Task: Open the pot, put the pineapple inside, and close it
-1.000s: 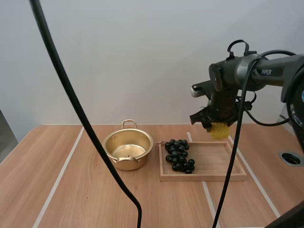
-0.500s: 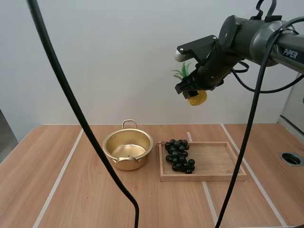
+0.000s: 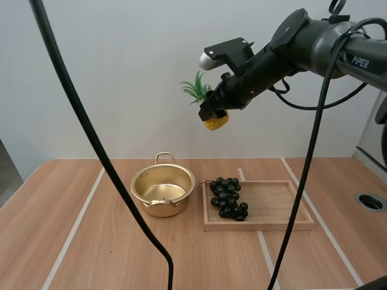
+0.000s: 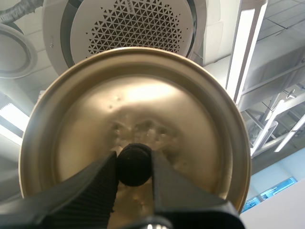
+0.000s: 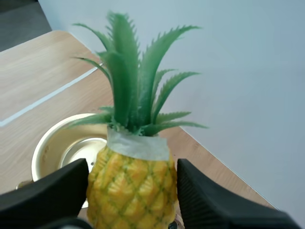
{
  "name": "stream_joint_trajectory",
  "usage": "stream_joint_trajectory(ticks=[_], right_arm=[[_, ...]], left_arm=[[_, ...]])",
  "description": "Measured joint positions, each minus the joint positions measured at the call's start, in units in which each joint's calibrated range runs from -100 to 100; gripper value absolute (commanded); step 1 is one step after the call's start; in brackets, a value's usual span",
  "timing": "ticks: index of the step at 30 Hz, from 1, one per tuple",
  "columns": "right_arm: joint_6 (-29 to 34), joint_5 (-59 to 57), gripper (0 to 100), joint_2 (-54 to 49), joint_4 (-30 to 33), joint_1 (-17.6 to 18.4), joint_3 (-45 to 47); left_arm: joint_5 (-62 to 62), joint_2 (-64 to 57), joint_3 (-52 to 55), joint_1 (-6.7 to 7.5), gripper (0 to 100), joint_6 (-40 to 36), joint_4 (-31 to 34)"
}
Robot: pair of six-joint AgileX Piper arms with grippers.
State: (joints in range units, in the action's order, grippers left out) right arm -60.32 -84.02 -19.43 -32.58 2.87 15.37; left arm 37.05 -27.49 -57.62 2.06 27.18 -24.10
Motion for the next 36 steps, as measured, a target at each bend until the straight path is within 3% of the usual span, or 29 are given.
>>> stream_joint_trajectory(ticks=[17,36], right_arm=[[-1.0,-0.3,0,15.0,0.7,9.5,0.0],[-1.1,2.2,0,30.0,6.2,9.8,-0.2]], left_arm=[[5.1,-0.1,0.0,0.0,0,1.4,0.7],[6.9,-1.2,0.0,0.0,0,2.2,1.1]])
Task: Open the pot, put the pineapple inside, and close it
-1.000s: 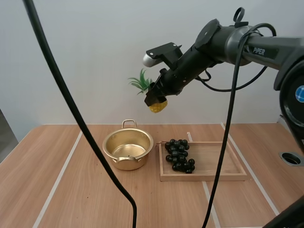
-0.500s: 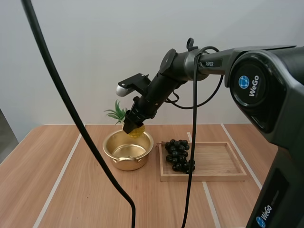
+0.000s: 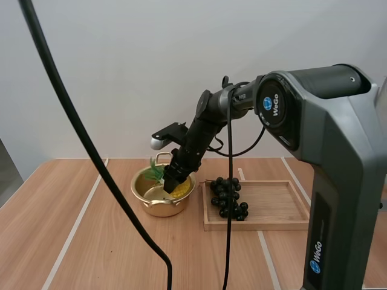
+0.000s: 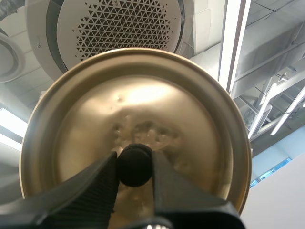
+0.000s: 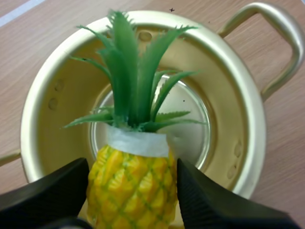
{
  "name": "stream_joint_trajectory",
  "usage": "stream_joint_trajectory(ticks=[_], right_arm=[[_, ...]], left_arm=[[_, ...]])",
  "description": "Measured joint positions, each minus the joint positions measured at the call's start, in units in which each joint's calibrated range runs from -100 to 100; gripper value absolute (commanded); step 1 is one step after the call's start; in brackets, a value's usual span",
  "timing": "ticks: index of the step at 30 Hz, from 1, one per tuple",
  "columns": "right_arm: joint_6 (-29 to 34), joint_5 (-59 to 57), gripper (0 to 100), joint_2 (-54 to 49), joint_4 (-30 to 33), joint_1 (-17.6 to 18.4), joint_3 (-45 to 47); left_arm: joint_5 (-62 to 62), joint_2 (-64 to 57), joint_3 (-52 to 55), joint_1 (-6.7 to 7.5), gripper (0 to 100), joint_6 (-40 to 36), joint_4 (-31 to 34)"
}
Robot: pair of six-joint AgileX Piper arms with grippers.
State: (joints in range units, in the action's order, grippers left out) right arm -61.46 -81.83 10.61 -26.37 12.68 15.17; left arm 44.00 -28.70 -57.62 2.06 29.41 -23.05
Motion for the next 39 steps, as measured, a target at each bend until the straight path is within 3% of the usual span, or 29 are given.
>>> stream_joint_trajectory(ticks=[23,26,27,28,30,39], right_arm=[[0.0,0.2,1,2.0,0.3,0.2,-0.4],[0.0,0.2,30,2.0,0.3,0.2,-0.4],[0.0,0.2,48,2.0,0.3,0.2,-0.4],[0.0,0.2,78,2.0,0.2,0.2,-0.4],[0.0,0.2,100,2.0,0.2,0.2,-0.4],[-0.1,-2.9,100,1.6,0.5,1.4,-0.5]], left_arm=[[2.2,0.0,0.0,0.0,0,0.0,0.0],[2.3,0.0,0.0,0.0,0,0.0,0.0],[2.3,0.0,0.0,0.0,0,0.0,0.0],[2.3,0.0,0.0,0.0,0,0.0,0.0],[2.3,0.0,0.0,0.0,0,0.0,0.0],[2.5,0.0,0.0,0.0,0,0.0,0.0]])
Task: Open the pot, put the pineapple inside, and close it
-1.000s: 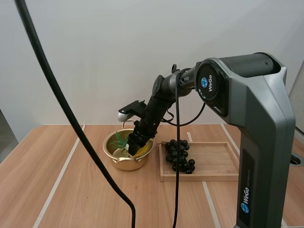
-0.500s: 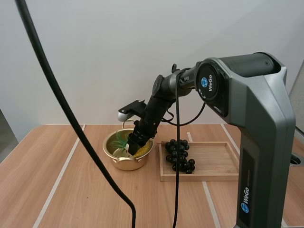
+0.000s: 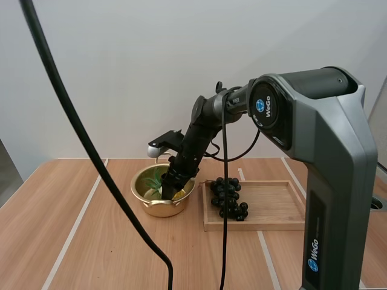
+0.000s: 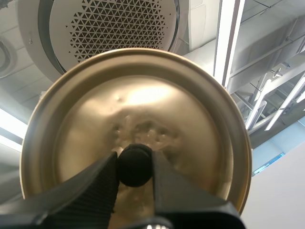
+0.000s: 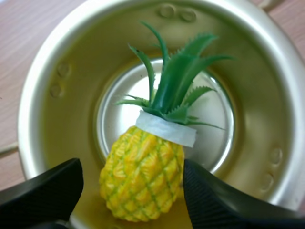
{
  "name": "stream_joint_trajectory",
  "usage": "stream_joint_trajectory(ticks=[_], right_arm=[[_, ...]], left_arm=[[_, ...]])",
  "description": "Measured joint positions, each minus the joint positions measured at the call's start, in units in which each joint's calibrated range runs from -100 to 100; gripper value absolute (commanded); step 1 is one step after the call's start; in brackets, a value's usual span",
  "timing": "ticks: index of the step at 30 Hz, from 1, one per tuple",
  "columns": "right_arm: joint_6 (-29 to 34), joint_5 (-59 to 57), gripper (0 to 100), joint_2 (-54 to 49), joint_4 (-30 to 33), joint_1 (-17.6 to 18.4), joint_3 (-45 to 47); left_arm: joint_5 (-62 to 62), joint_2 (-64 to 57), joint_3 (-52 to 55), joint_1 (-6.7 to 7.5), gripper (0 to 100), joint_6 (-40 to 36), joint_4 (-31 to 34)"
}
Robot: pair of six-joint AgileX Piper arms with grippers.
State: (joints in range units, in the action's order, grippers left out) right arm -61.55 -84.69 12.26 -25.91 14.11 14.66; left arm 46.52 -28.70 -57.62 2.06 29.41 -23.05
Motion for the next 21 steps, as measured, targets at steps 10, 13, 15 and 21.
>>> stream_joint_trajectory(ticks=[10,13,15,21], right_arm=[[1.7,-1.2,100,-3.6,0.4,0.2,-3.4],[2.8,-1.3,100,-6.0,0.8,0.2,-5.3],[3.3,-1.3,100,-7.6,1.1,0.2,-6.4],[5.5,-1.3,100,-12.8,1.4,0.2,-9.5]], left_arm=[[0.2,0.0,0.0,0.0,0,0.0,0.0],[0.3,0.0,0.0,0.0,0,0.0,0.0],[0.3,0.0,0.0,0.0,0,0.0,0.0],[1.4,0.0,0.0,0.0,0,0.2,0.0]])
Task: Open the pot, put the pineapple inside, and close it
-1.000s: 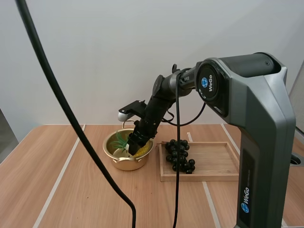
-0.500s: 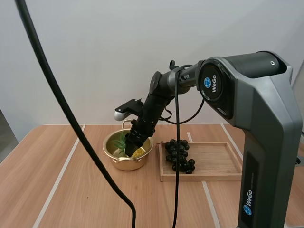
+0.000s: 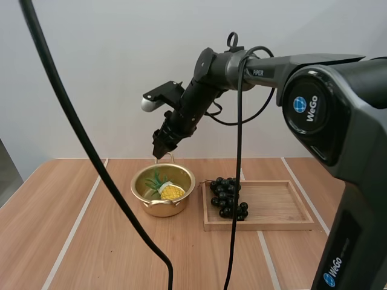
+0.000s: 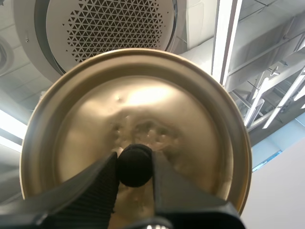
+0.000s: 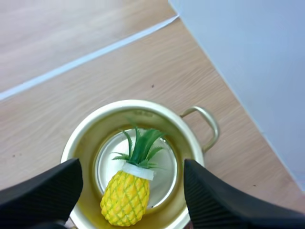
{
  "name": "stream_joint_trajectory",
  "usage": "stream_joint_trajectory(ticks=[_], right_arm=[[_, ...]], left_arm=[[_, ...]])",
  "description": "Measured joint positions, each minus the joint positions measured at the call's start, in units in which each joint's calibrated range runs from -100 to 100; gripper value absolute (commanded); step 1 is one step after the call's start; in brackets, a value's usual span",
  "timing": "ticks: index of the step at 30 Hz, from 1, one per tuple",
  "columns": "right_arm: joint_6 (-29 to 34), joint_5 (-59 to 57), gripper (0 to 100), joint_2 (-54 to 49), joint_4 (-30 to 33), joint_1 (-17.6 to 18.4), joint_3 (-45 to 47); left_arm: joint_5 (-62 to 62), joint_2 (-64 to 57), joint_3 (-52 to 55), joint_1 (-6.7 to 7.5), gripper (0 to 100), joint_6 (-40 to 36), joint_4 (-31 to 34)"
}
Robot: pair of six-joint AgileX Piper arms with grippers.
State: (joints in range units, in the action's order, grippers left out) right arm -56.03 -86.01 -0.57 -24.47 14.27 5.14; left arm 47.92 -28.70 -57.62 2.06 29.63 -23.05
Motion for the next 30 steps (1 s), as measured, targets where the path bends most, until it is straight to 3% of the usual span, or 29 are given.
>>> stream_joint_trajectory(ticks=[4,9,15,23,30], right_arm=[[2.5,2.2,100,-3.9,2.8,0.0,-1.9],[8.1,10.4,100,-8.9,12.2,-0.1,-3.1],[10.8,16.0,100,-13.8,19.6,-3.0,-3.1],[13.6,23.5,100,-18.2,20.2,-10.7,-3.1],[15.1,29.7,100,-21.6,12.4,-18.4,-3.1]], left_arm=[[0.6,0.0,0.0,0.0,0,0.1,0.0],[1.1,0.0,0.0,0.0,0,0.1,0.0],[1.1,0.0,0.0,0.0,0,0.1,0.0],[1.1,0.0,0.0,0.0,0,0.1,0.0],[7.9,0.9,0.0,0.0,0,-0.3,0.0]])
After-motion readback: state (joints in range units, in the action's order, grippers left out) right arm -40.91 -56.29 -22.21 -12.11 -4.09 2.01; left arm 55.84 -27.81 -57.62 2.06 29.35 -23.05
